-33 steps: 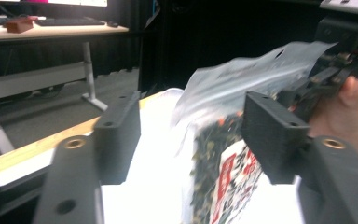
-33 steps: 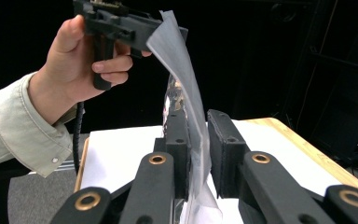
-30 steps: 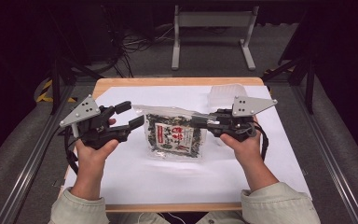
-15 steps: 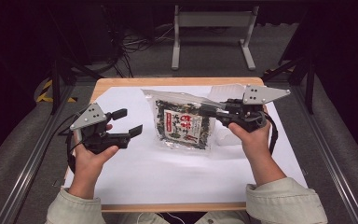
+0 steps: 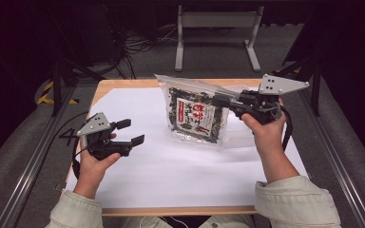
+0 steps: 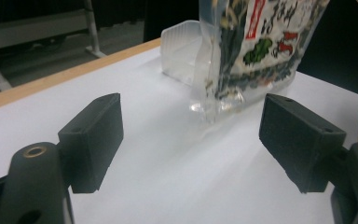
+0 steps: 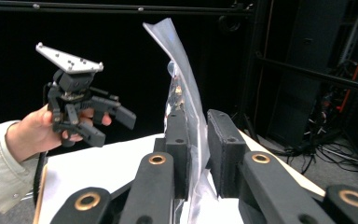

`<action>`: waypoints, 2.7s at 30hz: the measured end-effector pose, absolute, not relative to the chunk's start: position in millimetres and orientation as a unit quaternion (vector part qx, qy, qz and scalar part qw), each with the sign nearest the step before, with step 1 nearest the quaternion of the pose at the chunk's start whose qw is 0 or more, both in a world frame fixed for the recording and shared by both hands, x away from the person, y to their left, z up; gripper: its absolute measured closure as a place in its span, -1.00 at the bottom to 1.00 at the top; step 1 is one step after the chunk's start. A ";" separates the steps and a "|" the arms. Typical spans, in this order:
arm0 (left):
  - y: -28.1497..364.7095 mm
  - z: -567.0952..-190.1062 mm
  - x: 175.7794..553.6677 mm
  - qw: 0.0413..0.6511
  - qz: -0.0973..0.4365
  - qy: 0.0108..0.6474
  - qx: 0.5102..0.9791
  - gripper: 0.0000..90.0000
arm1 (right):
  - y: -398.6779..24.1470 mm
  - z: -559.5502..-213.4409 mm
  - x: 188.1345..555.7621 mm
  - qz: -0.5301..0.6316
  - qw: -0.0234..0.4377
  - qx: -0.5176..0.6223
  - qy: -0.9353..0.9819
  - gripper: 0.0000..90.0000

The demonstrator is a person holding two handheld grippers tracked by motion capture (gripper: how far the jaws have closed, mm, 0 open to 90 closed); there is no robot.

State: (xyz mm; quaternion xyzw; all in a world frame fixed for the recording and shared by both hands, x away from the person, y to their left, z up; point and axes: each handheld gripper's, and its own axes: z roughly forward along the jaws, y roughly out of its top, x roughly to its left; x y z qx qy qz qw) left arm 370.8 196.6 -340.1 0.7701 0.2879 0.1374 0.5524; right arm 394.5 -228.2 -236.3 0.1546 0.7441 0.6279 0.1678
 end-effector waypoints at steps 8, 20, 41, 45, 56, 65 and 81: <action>199.5 -356.9 375.8 0.537 0.125 0.296 0.780 -0.50 | -238.8 -226.4 401.3 0.625 0.188 0.170 0.739 0.74; 200.7 -376.8 376.4 0.520 0.130 0.301 0.789 -0.51 | -261.1 -215.5 413.7 0.624 0.216 0.194 0.725 0.74; 203.4 -390.5 379.9 0.503 0.137 0.310 0.795 -0.51 | -303.3 -214.0 442.1 0.607 0.277 0.237 0.706 0.74; 203.3 -390.8 380.4 0.504 0.137 0.306 0.796 -0.51 | -308.6 -215.5 446.5 0.602 0.286 0.247 0.704 0.74; 201.1 -392.3 382.0 0.505 0.132 0.302 0.798 -0.51 | -322.8 -219.1 454.8 0.598 0.311 0.269 0.688 0.74; 200.8 -392.5 382.0 0.504 0.132 0.302 0.798 -0.51 | -328.8 -224.2 460.6 0.600 0.329 0.271 0.676 0.74; 201.4 -393.1 381.6 0.503 0.129 0.306 0.798 -0.51 | -334.0 -246.5 465.5 0.600 0.321 0.286 0.675 0.74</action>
